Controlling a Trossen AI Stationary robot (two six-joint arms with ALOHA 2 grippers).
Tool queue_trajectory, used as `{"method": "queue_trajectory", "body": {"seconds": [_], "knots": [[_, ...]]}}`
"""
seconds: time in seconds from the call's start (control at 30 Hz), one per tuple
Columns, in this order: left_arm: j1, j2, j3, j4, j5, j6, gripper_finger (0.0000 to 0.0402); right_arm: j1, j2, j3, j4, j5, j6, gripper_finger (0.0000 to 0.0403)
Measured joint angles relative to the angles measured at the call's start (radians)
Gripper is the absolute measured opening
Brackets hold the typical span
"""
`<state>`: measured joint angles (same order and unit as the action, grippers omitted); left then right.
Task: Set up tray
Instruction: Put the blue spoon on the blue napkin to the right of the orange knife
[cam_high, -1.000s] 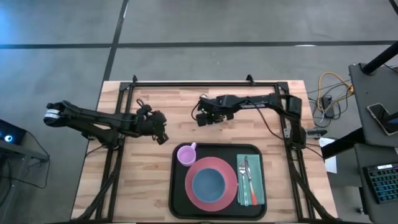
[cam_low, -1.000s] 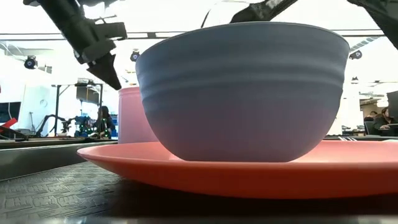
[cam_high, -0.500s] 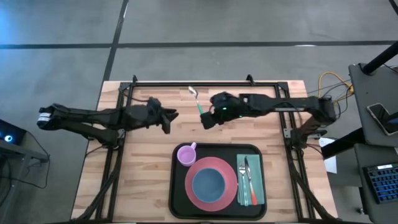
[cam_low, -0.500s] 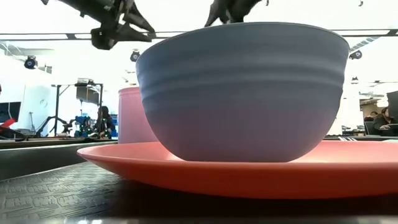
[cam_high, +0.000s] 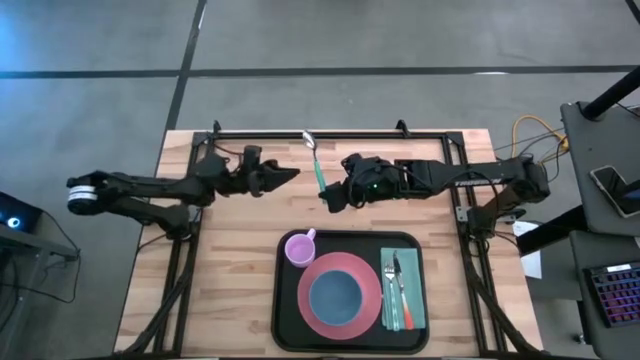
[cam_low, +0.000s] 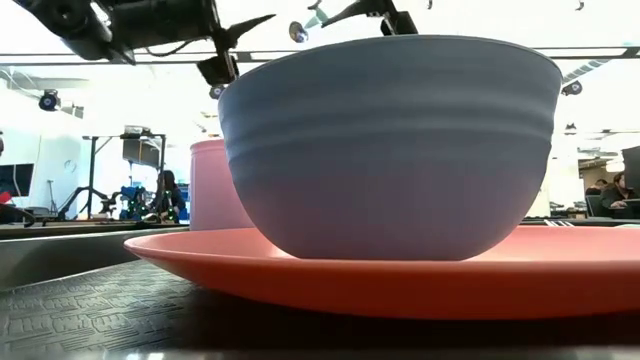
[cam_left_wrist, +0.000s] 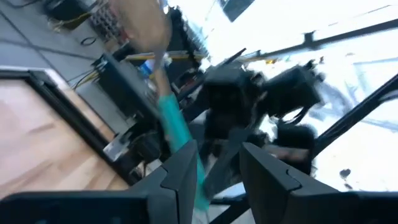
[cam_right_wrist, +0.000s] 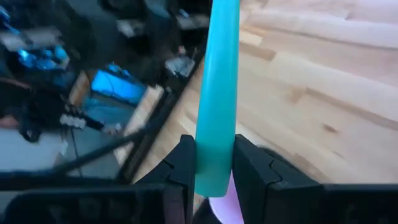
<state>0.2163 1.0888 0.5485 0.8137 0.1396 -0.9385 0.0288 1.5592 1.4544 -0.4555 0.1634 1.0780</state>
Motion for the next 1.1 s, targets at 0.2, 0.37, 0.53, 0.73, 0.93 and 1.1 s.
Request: {"method": "queue_trajectory", "body": {"seconds": [0.2, 0.37, 0.53, 0.73, 0.93, 1.1], "knots": [[0.001, 0.09, 0.046, 0.03, 0.054, 0.045, 0.0102, 0.005, 0.003, 0.002, 0.055, 0.063, 0.025, 0.0065], [0.002, 0.143, 0.063, 0.062, 0.07, 0.046, 0.0102, 0.018, 0.003, 0.002, 0.089, 0.066, 0.022, 0.0065], [0.01, 0.19, 0.096, 0.103, 0.073, 0.04, 0.0102, 0.039, 0.003, 0.002, 0.093, 0.068, 0.027, 0.0065], [0.015, 0.213, 0.131, 0.101, 0.104, 0.043, 0.0102, 0.048, 0.003, 0.0, 0.093, 0.073, 0.034, 0.0065], [0.02, 0.213, 0.14, 0.1, 0.119, 0.073, 0.0102, 0.05, 0.003, 0.0, 0.096, 0.075, 0.027, 0.0065], [0.022, 0.214, 0.139, 0.09, 0.121, 0.086, 0.0081, 0.05, 0.003, -0.002, 0.091, 0.071, 0.02, 0.0099]]}}
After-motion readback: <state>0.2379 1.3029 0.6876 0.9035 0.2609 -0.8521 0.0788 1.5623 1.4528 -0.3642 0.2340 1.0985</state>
